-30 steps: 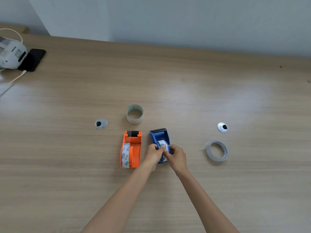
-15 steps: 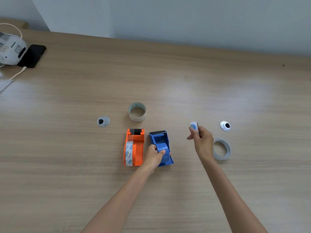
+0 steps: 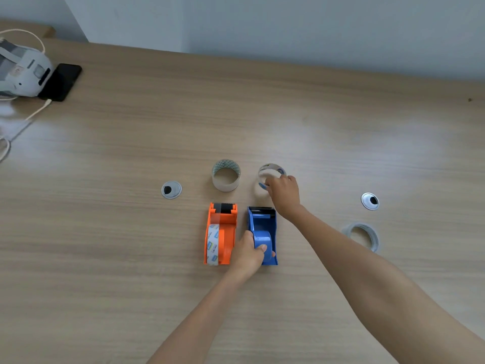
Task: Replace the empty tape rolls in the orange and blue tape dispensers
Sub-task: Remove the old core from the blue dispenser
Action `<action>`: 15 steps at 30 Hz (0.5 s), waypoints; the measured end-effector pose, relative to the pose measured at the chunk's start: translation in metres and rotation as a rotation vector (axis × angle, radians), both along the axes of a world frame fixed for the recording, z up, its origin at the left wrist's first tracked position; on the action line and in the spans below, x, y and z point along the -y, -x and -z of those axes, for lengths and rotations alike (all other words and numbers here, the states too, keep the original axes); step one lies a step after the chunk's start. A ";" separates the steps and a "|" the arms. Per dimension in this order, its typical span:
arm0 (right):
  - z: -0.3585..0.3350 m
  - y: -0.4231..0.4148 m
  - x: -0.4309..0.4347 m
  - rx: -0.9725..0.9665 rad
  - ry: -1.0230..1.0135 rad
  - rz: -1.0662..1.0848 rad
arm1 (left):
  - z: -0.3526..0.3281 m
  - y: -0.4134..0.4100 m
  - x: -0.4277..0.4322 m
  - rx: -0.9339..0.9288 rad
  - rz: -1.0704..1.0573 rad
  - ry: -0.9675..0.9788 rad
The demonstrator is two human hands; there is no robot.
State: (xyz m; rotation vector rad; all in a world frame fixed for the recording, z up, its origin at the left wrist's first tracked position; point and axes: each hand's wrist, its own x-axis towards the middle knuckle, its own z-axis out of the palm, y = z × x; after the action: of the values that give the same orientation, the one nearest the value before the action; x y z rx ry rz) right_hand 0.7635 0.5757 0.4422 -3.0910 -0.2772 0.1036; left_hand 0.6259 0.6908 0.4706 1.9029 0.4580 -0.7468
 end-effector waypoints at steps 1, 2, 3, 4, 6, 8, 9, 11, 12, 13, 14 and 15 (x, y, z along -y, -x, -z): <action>0.005 -0.002 0.000 -0.004 0.007 -0.017 | 0.000 0.000 0.000 0.003 0.007 -0.009; 0.013 -0.004 0.001 -0.016 0.017 -0.020 | 0.000 -0.001 0.001 0.006 0.005 -0.015; 0.016 -0.004 -0.001 -0.041 0.016 -0.014 | 0.001 -0.001 0.000 0.002 0.010 -0.021; 0.014 -0.003 -0.003 -0.078 0.023 -0.003 | 0.002 -0.002 0.000 -0.003 0.011 -0.025; 0.016 0.000 -0.003 -0.151 0.025 -0.034 | 0.001 -0.002 -0.001 -0.004 0.027 -0.029; 0.023 -0.001 -0.001 -0.127 -0.071 -0.062 | 0.001 -0.002 -0.002 -0.023 0.021 0.002; 0.021 0.002 0.000 -0.127 -0.130 -0.050 | 0.002 -0.002 -0.003 -0.035 0.012 0.025; 0.012 0.013 0.005 -0.043 -0.251 0.000 | 0.004 -0.002 -0.004 -0.049 0.005 0.061; 0.008 0.022 0.013 0.041 -0.294 0.041 | 0.005 -0.003 -0.004 -0.049 -0.003 0.080; 0.005 0.035 0.026 0.133 -0.319 0.101 | 0.006 -0.003 -0.003 -0.050 -0.015 0.098; 0.003 0.049 0.044 0.208 -0.337 0.186 | 0.006 -0.003 -0.001 -0.048 -0.036 0.123; 0.005 0.065 0.066 0.257 -0.347 0.295 | 0.006 -0.002 0.000 -0.048 -0.052 0.145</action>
State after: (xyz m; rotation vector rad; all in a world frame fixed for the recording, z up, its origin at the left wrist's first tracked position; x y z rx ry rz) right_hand 0.6981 0.5093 0.4376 -2.7539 0.1435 -0.3163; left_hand 0.6283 0.6910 0.4649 1.7349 0.4683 -0.7722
